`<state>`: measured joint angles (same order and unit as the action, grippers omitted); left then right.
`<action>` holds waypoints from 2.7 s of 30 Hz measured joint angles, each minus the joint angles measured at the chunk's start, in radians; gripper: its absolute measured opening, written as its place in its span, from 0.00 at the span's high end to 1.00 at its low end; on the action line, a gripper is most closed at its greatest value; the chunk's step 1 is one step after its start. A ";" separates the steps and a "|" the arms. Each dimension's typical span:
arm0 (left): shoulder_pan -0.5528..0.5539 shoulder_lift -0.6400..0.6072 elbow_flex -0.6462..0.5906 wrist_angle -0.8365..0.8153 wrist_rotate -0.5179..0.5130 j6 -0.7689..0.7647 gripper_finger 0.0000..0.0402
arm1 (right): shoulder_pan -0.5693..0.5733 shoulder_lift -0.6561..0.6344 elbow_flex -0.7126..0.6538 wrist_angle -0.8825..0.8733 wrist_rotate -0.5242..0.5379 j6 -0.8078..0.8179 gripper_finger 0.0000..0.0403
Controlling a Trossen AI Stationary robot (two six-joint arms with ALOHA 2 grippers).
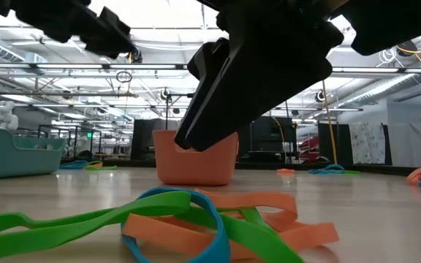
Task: Sort rubber bands into baskets
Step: Put the orange rubber band into the orange bin
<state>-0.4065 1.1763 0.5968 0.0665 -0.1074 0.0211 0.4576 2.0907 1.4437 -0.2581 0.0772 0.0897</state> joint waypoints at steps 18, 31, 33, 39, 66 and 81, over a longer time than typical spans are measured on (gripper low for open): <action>0.000 0.000 0.000 -0.161 0.000 -0.173 0.51 | 0.002 0.064 0.001 0.002 -0.001 0.040 0.63; 0.000 0.000 0.000 -0.154 0.000 -0.173 0.51 | 0.002 0.068 0.001 -0.005 -0.001 0.056 0.90; 0.000 0.000 0.000 -0.154 0.000 -0.173 0.51 | 0.002 0.066 0.001 -0.005 -0.002 0.053 0.97; 0.000 0.000 0.000 -0.154 0.000 -0.172 0.51 | 0.000 0.014 0.020 -0.008 0.046 0.027 0.99; 0.000 0.000 0.000 -0.155 -0.001 -0.163 0.51 | -0.216 -0.183 0.023 -0.280 0.475 0.012 1.00; 0.000 0.000 0.000 -0.156 -0.001 -0.166 0.51 | -0.264 -0.183 0.023 -0.270 0.312 0.023 0.89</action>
<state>-0.4063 1.1761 0.5968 -0.0898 -0.1085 -0.1447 0.1932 1.9076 1.4662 -0.5278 0.3889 0.1127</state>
